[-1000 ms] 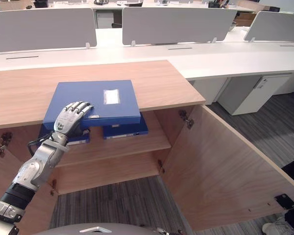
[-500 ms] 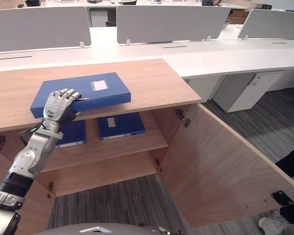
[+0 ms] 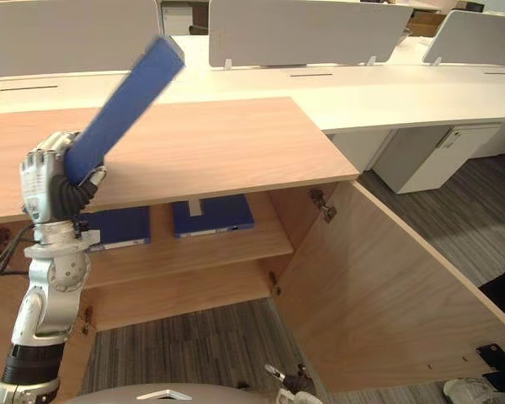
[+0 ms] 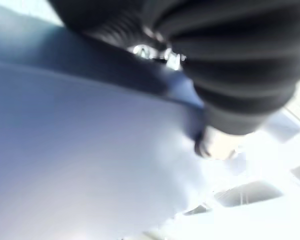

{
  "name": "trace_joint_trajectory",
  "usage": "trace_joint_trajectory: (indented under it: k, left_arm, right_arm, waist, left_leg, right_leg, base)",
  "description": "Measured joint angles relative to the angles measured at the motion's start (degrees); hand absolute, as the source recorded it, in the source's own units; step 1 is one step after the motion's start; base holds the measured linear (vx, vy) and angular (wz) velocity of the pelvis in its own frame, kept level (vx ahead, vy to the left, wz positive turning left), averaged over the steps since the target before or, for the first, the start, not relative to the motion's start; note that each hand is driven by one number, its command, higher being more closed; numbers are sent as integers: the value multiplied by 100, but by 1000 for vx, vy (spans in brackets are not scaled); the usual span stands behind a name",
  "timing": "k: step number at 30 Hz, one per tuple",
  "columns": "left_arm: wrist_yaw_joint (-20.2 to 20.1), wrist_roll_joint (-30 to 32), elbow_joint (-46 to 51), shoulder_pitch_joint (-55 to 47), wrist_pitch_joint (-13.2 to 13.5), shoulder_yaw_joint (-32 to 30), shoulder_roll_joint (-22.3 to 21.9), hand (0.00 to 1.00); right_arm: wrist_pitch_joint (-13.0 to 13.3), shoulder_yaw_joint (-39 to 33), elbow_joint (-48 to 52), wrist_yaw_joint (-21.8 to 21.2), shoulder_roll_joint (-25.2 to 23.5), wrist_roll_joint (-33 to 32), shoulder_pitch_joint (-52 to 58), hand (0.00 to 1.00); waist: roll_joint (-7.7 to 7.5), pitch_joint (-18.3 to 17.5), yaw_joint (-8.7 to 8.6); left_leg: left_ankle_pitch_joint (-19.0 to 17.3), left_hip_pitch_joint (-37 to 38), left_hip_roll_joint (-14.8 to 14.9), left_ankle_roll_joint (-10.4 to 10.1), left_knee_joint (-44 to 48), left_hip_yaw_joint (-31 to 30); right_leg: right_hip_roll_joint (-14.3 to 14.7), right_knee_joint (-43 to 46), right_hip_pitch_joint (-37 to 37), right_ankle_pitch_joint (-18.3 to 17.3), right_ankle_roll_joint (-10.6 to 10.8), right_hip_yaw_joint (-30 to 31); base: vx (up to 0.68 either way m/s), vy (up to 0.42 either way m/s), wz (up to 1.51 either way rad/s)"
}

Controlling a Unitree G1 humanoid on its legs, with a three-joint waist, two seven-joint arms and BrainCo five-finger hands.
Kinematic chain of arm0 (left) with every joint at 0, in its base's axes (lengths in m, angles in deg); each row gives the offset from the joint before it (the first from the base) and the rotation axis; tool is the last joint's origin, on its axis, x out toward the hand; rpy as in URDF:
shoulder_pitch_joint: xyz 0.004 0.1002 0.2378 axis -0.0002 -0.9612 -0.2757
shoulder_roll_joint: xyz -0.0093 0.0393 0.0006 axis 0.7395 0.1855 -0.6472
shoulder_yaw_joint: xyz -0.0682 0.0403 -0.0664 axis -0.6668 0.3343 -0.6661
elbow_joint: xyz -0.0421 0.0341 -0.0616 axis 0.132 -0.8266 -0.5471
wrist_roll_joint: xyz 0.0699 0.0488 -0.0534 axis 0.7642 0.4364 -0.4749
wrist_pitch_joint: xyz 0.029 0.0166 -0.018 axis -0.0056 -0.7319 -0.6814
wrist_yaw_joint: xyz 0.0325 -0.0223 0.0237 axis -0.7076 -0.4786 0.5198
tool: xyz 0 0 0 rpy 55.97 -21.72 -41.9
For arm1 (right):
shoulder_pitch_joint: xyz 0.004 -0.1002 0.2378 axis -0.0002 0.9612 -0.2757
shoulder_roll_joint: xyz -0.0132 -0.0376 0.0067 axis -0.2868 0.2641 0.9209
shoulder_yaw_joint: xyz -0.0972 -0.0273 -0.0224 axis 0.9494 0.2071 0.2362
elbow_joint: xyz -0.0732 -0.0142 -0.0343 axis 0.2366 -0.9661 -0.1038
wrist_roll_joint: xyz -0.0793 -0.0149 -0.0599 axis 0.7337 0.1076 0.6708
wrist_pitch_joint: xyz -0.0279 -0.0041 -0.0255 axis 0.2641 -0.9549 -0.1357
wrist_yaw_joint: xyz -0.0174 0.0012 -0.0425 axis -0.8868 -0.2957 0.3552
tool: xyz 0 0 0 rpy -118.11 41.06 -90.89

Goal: Walk over to the cabinet, pick up the folder, carry it to the office cabinet, place the folder inside the office cabinet, then close the office cabinet door

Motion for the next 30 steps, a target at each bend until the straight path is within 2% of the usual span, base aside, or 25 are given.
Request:
trace_joint_trajectory:
  k: [3,8,13,14,19,24,30]
  left_arm:
    - [129,-445,535,-353,108,-204,-307,100]
    - [261,-1065,1127,-821,321,-417,-742,100]
    - [303,-1726,1622,-1384,650,-475,-1102,100]
    - [275,-2015,1725,-1581,761,-457,-1215,100]
    - [245,-2661,1781,-1890,957,-190,-1471,100]
    - [-10,-3528,1782,-2064,1145,439,-1559,100]
    - [-383,-4073,1692,-2031,1320,890,-1534,100]
  right_arm:
    - [78,168,798,0,-220,-40,184,0]
    - [370,386,2098,-4,-361,-275,379,0]
    - [637,489,3677,-21,-413,-448,707,0]
    - [712,504,4157,-25,-418,-450,752,0]
    - [901,761,5314,-26,-414,-566,886,0]
    - [1169,1132,6440,-22,-382,-552,823,0]
    - [1237,1348,6657,-11,-364,-331,258,0]
  waist:
    - [2,1,20]
    - [6,4,43]
    - [47,31,48]
    - [64,42,46]
    - [89,59,52]
    - [86,60,86]
    - [82,63,155]
  left_leg:
    - [-4,-1,20,6,1,10]
    - [-9,-11,22,13,-1,-2]
    - [-9,-15,26,13,-1,-10]
    - [-8,-16,28,13,-2,-10]
    - [-5,-27,36,10,-1,-13]
    - [11,-108,38,13,1,-38]
    - [14,-107,43,16,2,-66]
  right_leg:
    - [26,2,7,1,0,33]
    - [26,8,5,1,0,36]
    - [27,9,4,1,0,34]
    - [29,9,2,0,1,35]
    - [36,7,-6,-2,3,32]
    - [39,5,-81,-4,8,15]
    - [41,6,-66,-2,11,3]
  base:
    - [5,-23,-3]
    - [-14,-11,1]
    - [-30,-25,1]
    - [-46,-35,0]
    - [-31,-26,0]
    - [-14,-18,2]
    - [0,-1,2]
